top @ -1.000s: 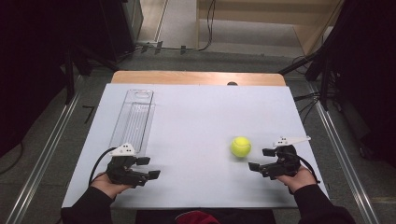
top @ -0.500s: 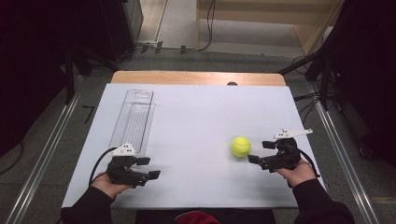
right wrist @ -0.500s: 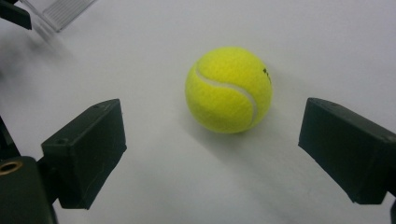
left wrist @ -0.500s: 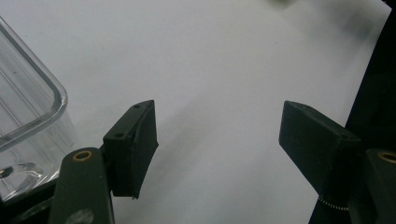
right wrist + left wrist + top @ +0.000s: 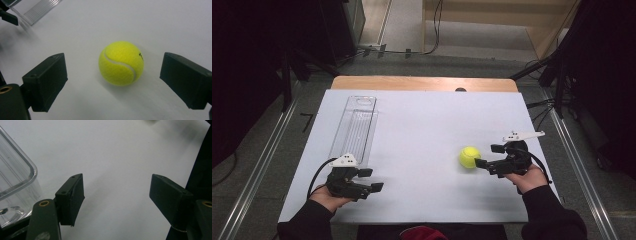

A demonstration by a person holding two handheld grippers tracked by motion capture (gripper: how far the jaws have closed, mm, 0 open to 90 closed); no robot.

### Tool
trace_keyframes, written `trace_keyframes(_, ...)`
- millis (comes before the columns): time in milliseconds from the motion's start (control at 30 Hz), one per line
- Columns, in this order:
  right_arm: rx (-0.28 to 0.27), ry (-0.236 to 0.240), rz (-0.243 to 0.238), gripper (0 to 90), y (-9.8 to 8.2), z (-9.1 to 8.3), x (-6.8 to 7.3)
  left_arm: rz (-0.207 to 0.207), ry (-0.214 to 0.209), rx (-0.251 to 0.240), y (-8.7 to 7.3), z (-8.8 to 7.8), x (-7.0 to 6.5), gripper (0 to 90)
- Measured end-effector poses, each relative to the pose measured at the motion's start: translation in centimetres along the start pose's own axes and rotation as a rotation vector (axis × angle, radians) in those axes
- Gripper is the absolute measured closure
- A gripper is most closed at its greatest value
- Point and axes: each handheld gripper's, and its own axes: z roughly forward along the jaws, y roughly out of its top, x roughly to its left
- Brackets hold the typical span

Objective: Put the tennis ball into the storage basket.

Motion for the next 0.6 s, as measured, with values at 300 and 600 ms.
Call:
trace_keyframes(300, 0.005, -0.001, -0.019, 5.5, 1.0, 1.1, 0.3, 0.0, -0.003, -0.002, 0.0, -0.1, 0.0, 28.5)
trace_keyframes(600, 0.016, -0.002, -0.029, 5.5, 1.6, 2.0, 0.3, 0.004, -0.005, 0.0, 0.0, -0.1, 0.0, 28.5)
